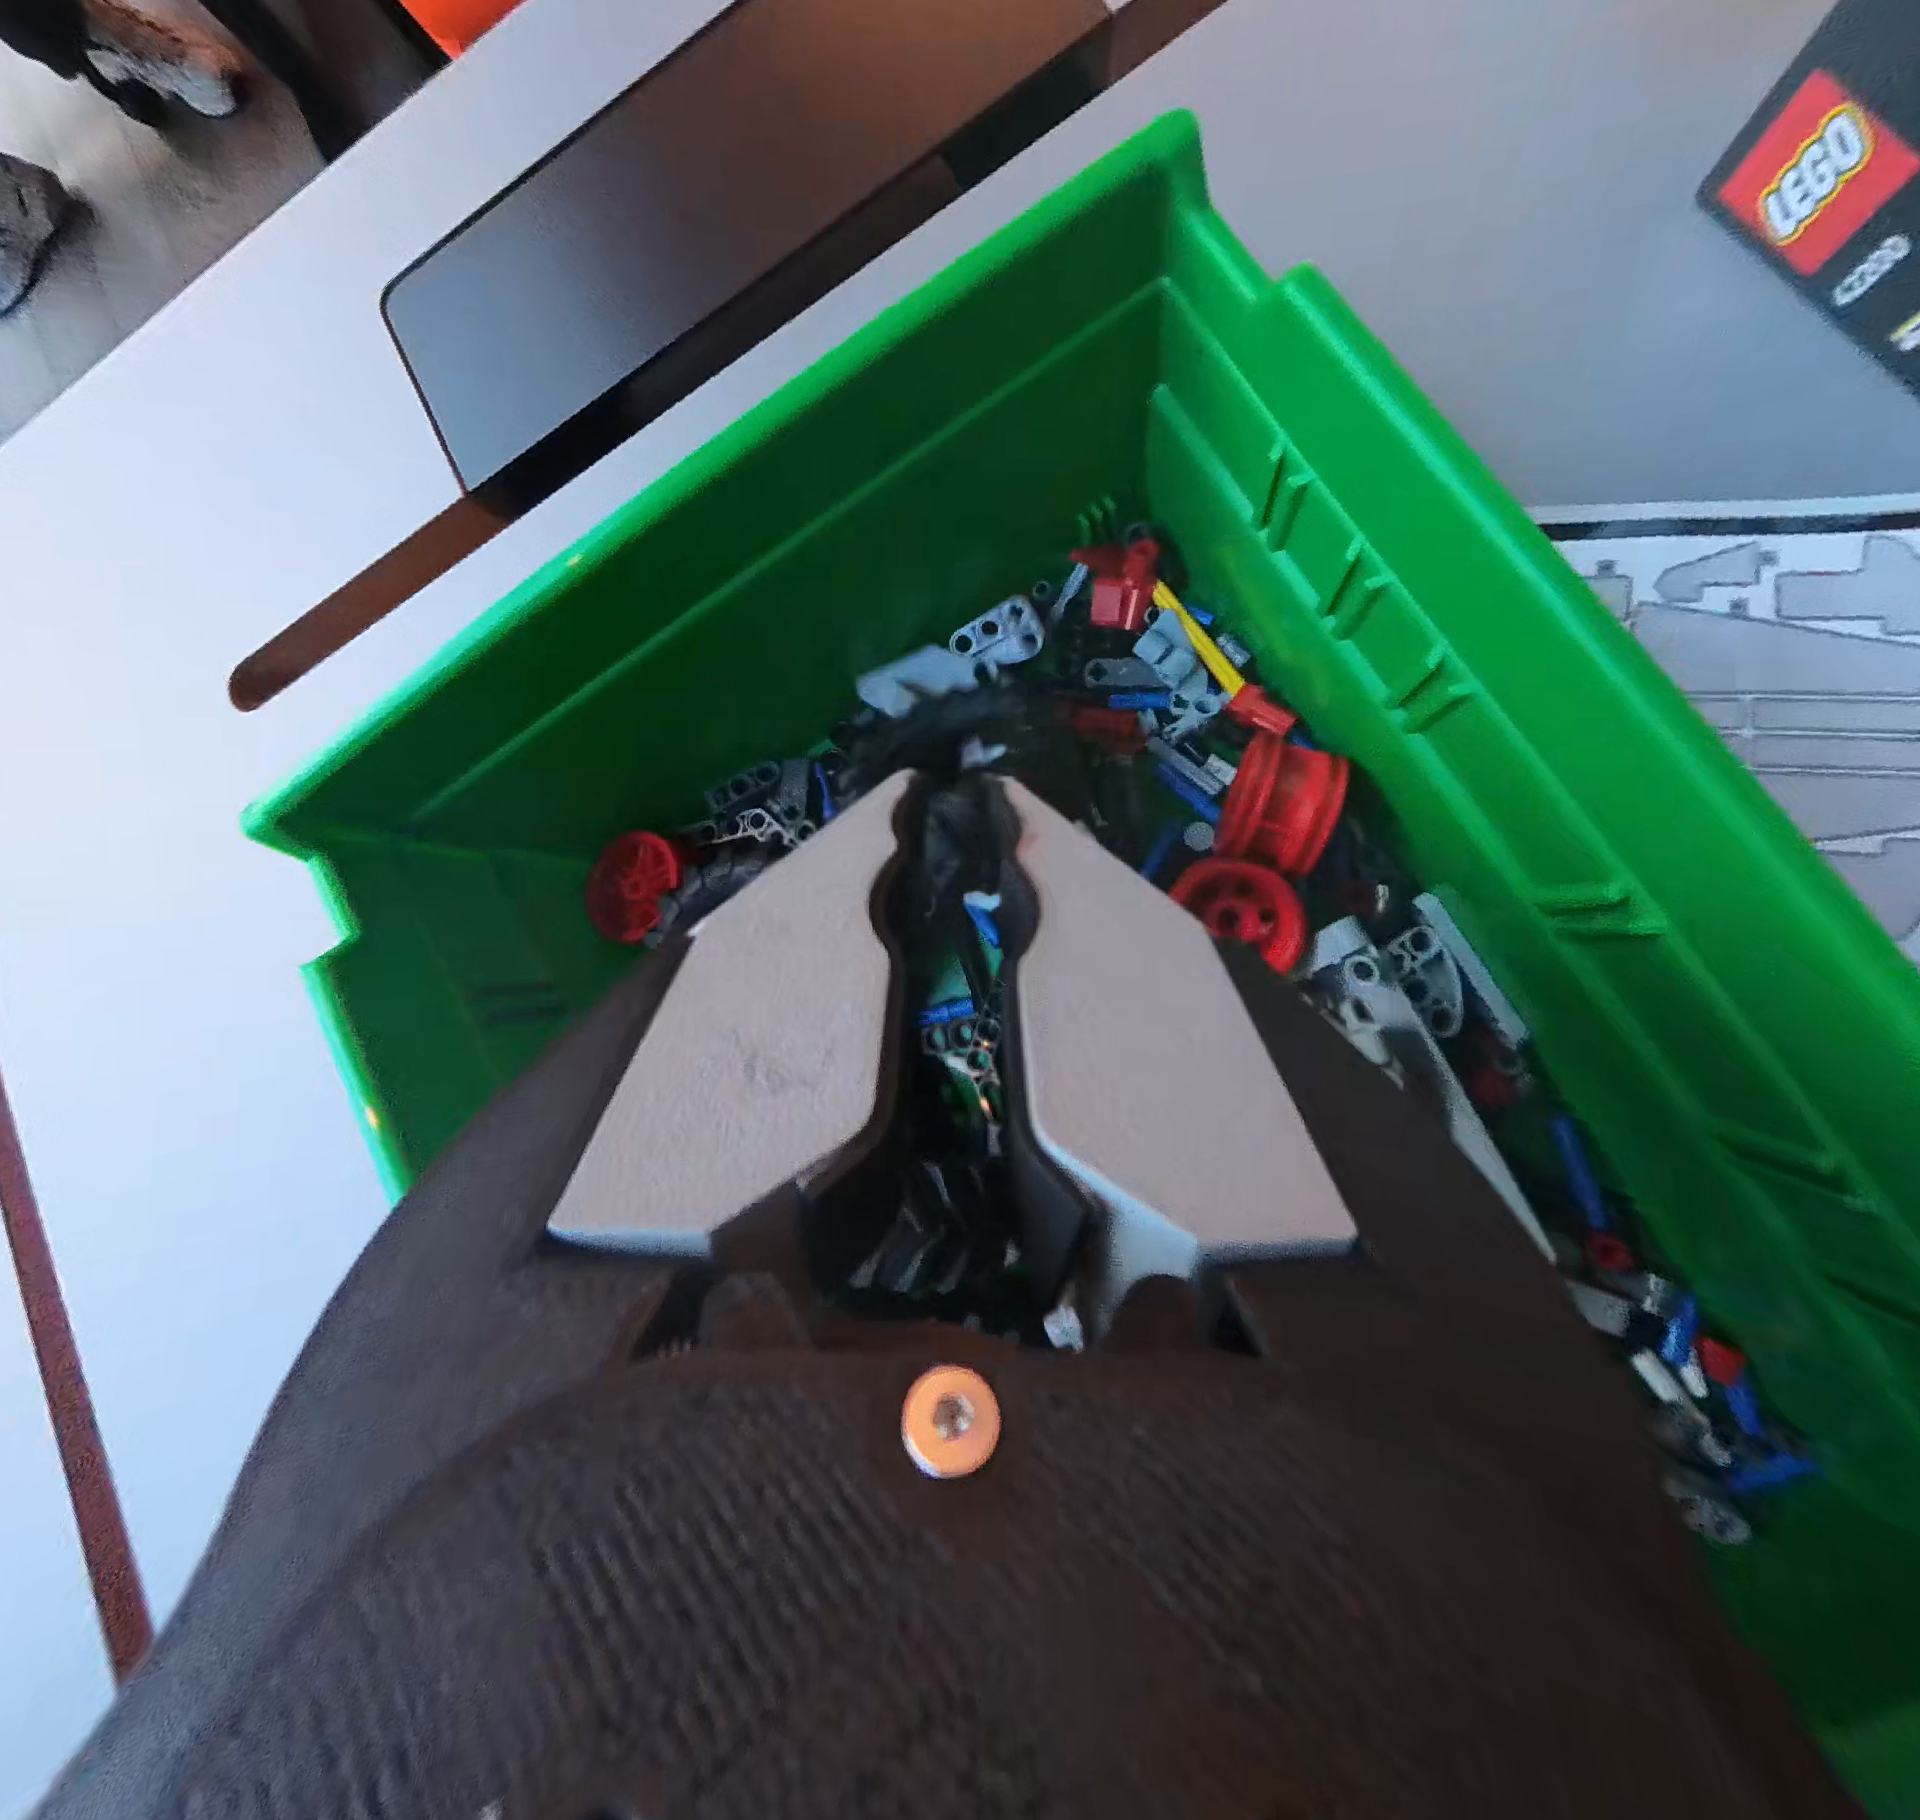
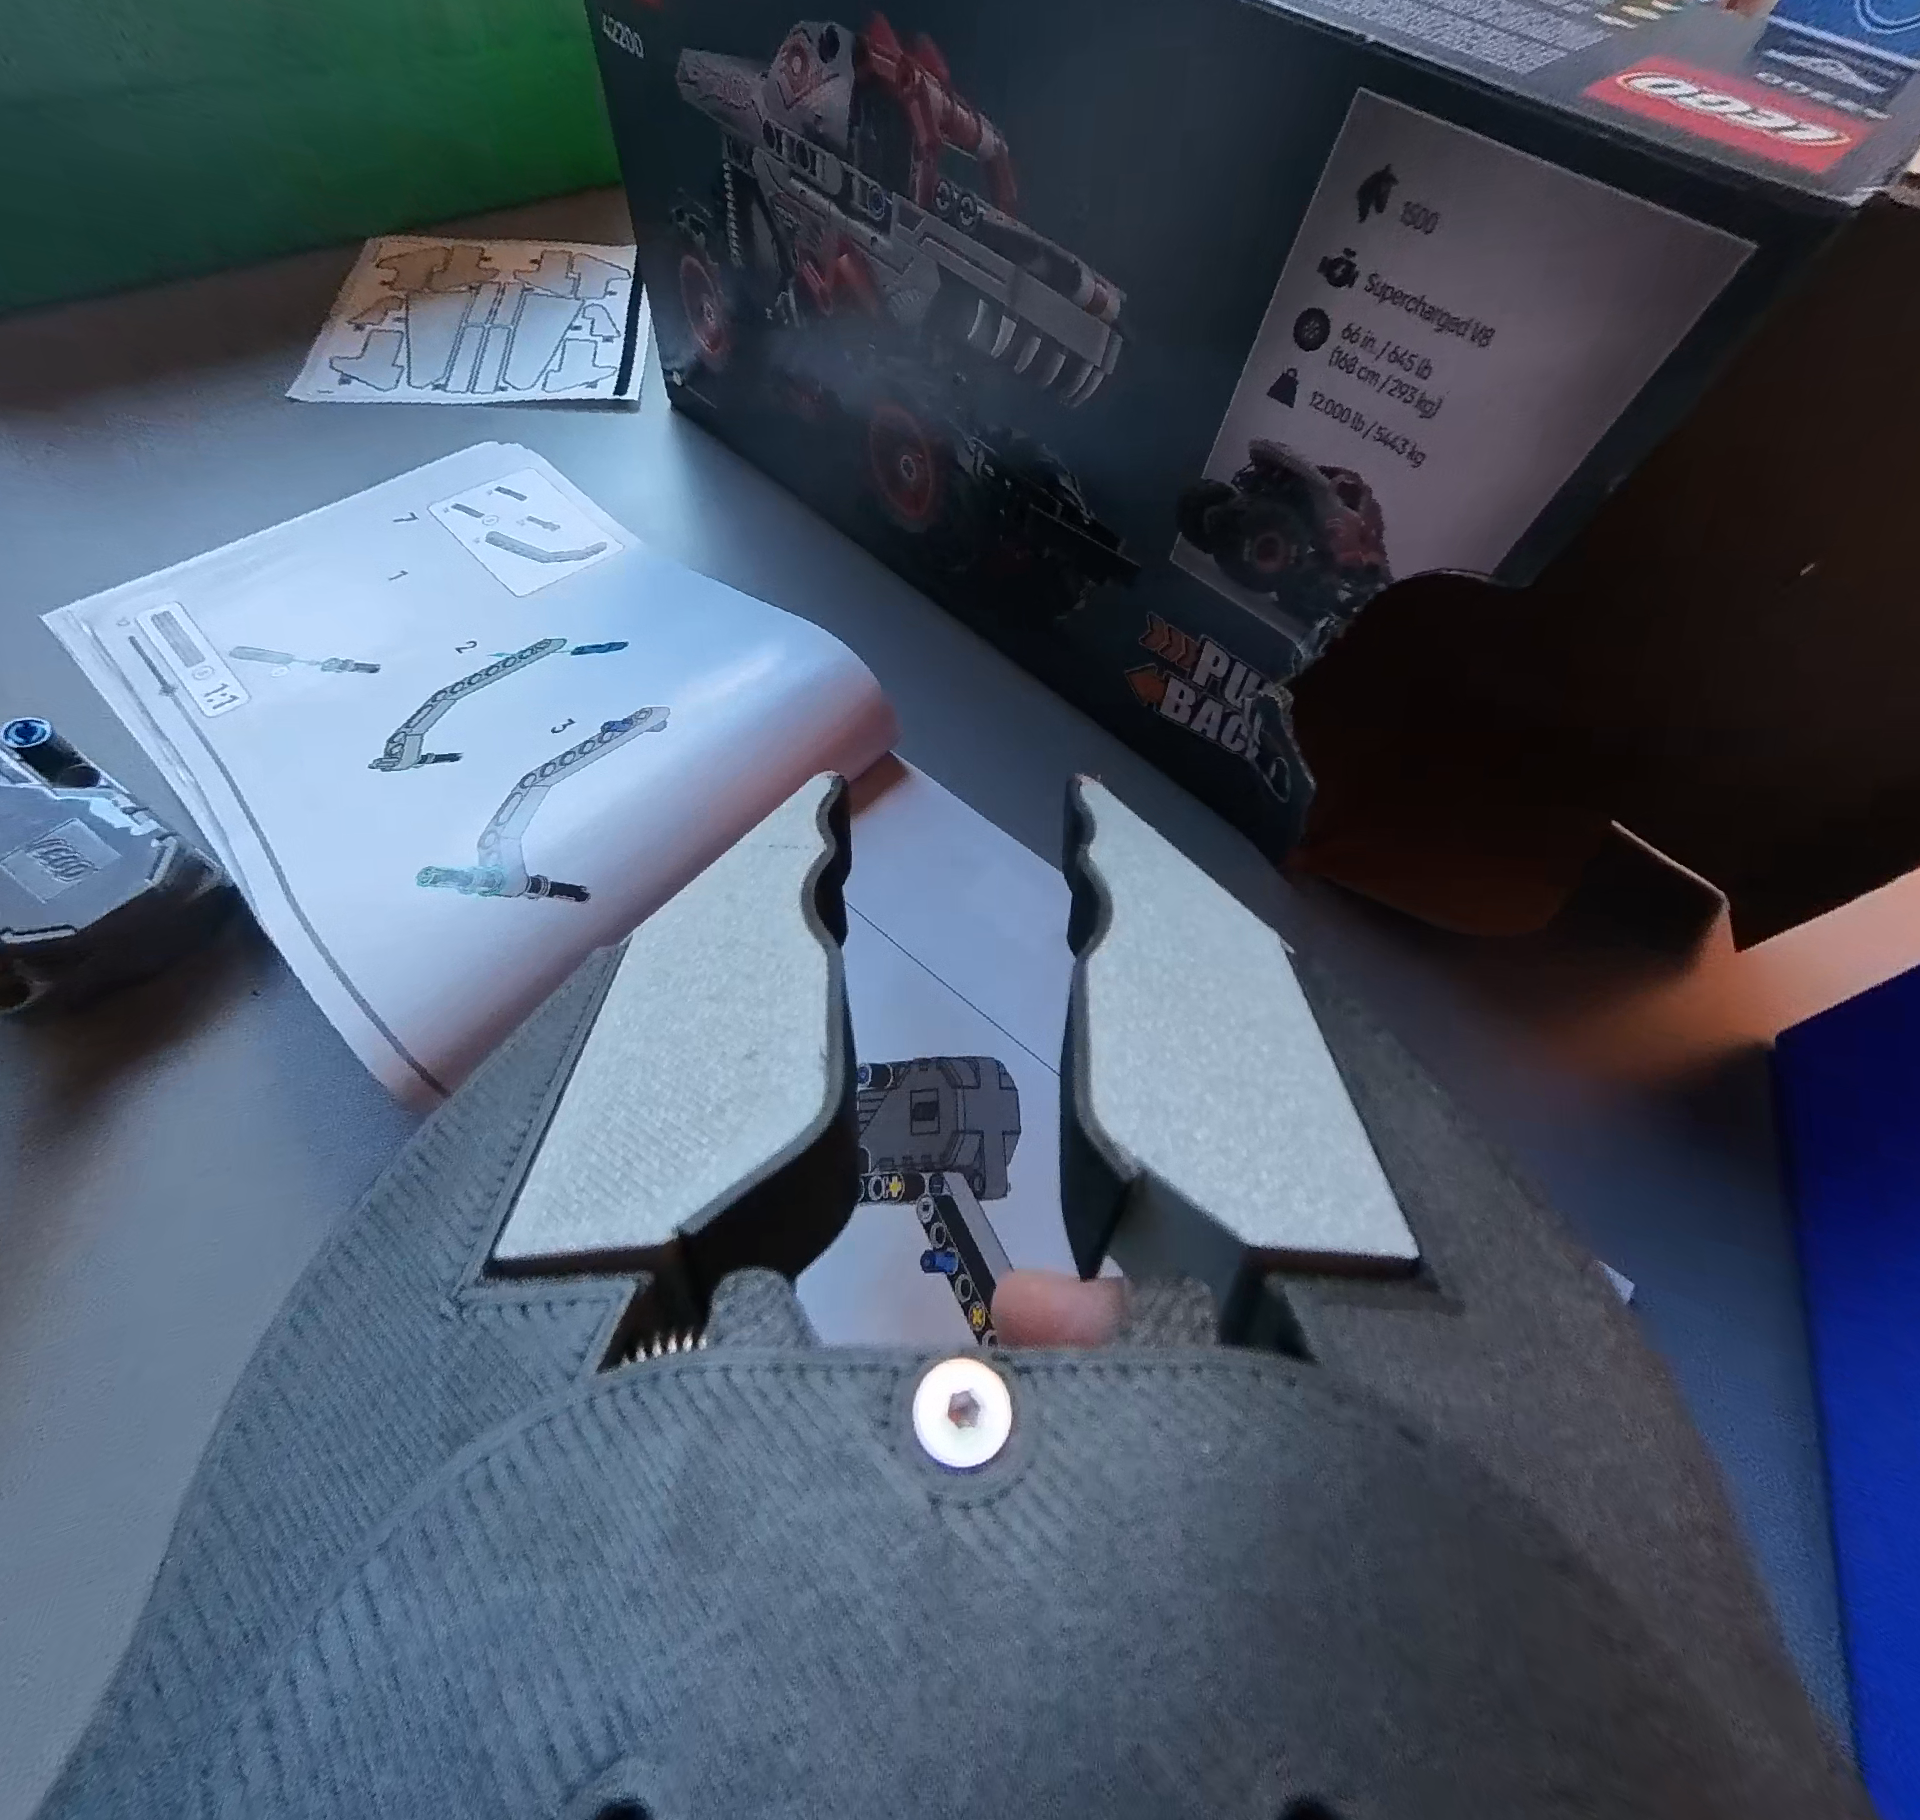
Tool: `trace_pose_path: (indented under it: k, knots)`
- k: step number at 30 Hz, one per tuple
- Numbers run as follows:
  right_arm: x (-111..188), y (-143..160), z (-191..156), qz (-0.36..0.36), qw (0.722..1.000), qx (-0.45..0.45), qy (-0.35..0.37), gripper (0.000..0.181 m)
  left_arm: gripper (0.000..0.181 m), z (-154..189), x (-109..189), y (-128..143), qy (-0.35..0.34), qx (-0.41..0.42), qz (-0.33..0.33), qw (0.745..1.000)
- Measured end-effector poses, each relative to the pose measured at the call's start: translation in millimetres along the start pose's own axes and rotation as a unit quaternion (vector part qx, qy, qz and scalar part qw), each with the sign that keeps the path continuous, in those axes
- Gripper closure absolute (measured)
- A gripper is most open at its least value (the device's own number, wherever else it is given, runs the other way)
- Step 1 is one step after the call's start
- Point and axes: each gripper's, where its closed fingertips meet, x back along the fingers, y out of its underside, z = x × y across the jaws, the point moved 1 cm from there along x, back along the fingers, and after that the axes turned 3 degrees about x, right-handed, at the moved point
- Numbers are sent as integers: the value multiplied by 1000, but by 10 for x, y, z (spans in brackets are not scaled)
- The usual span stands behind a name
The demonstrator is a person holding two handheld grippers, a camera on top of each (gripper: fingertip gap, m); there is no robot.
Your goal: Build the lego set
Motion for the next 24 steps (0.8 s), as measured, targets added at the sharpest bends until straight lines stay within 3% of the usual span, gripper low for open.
trace_pose_path:
  k: [1,6,11,18,24]
  knots:
    - [-1,1,3,0,1000,0,1,142,181,5,-5,7,2,-4,-2,1000]
    - [-21,23,11,-11,1000,4,8,143,181,-44,80,50,2,0,0,1000]
    - [-33,36,-5,-18,999,25,19,143,151,-33,117,81,7,2,0,1000]
    - [-44,45,-42,-23,998,46,21,144,125,235,-274,133,53,0,-37,998]
    - [-37,39,-58,-19,999,43,10,144,124,271,-469,267,45,-14,-78,996]
